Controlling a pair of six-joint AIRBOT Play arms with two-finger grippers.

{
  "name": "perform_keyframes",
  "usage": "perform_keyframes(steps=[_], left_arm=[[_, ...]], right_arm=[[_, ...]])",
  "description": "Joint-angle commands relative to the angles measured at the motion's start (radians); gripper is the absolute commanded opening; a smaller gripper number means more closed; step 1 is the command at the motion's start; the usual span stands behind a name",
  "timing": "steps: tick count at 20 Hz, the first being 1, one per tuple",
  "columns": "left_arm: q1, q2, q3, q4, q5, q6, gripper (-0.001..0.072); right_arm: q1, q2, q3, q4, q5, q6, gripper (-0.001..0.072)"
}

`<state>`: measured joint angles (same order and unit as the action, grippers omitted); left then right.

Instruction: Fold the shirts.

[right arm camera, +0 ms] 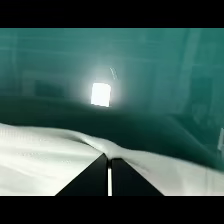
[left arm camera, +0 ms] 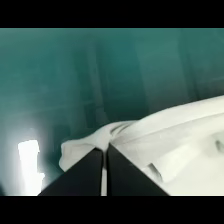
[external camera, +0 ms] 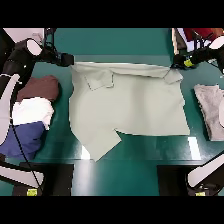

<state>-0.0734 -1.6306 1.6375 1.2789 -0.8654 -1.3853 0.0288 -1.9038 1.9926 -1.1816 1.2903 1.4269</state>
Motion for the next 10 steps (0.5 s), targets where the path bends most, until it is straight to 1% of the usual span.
perform_keyframes(steps=[1, 3, 5, 8, 10], left_arm=[[0.001, -0.005, -0.002, 0.009, -0.118, 0.029, 0.0027], [0.001, -0.005, -0.014, 0.007, -0.196, 0.056, 0.0027], [0.001, -0.005, -0.058, 0.008, -0.236, 0.058, 0.0027], [0.001, -0.005, -0.154, 0.023, -0.219, 0.056, 0.0028], [0.001, -0.005, -0.196, 0.056, -0.199, 0.032, 0.0028]], right_arm=[[0.004, 0.025, -0.035, -0.082, 0.075, -0.044, 0.0013], [0.015, 0.078, -0.143, -0.11, 0.062, -0.048, 0.0013], [0.019, 0.128, -0.253, -0.113, 0.031, -0.048, 0.0013], [0.024, 0.18, -0.378, -0.113, -0.01, -0.047, 0.0013], [0.024, 0.204, -0.438, -0.11, -0.018, -0.047, 0.0013]])
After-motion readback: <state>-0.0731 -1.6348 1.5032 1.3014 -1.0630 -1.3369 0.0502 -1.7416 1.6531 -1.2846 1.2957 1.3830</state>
